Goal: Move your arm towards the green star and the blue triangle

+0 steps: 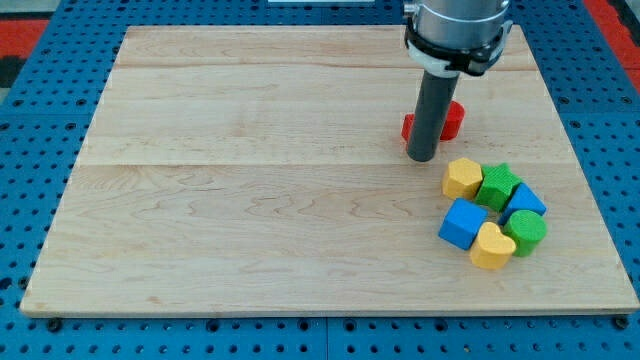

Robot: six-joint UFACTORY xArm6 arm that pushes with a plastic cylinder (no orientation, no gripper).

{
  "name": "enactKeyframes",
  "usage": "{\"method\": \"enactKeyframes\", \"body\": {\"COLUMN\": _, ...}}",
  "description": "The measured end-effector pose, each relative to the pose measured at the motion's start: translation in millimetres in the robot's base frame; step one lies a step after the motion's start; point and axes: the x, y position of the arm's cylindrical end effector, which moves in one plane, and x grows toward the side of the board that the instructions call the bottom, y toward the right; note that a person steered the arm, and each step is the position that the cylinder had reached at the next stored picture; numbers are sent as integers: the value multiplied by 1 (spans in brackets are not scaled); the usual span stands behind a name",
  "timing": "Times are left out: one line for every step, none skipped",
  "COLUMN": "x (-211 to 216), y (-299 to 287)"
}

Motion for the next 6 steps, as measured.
{"method": "enactKeyframes", "body": {"x": -20, "y": 0}}
{"method": "enactKeyframes", "body": {"x": -37, "y": 0}}
{"method": "enactKeyframes", "body": {"x": -26, "y": 13}}
{"method": "enactKeyframes", "body": {"x": -1, "y": 47}}
{"method": "enactKeyframes", "body": {"x": 3, "y": 91}}
{"method": "enactKeyframes", "body": {"x": 22, "y": 130}}
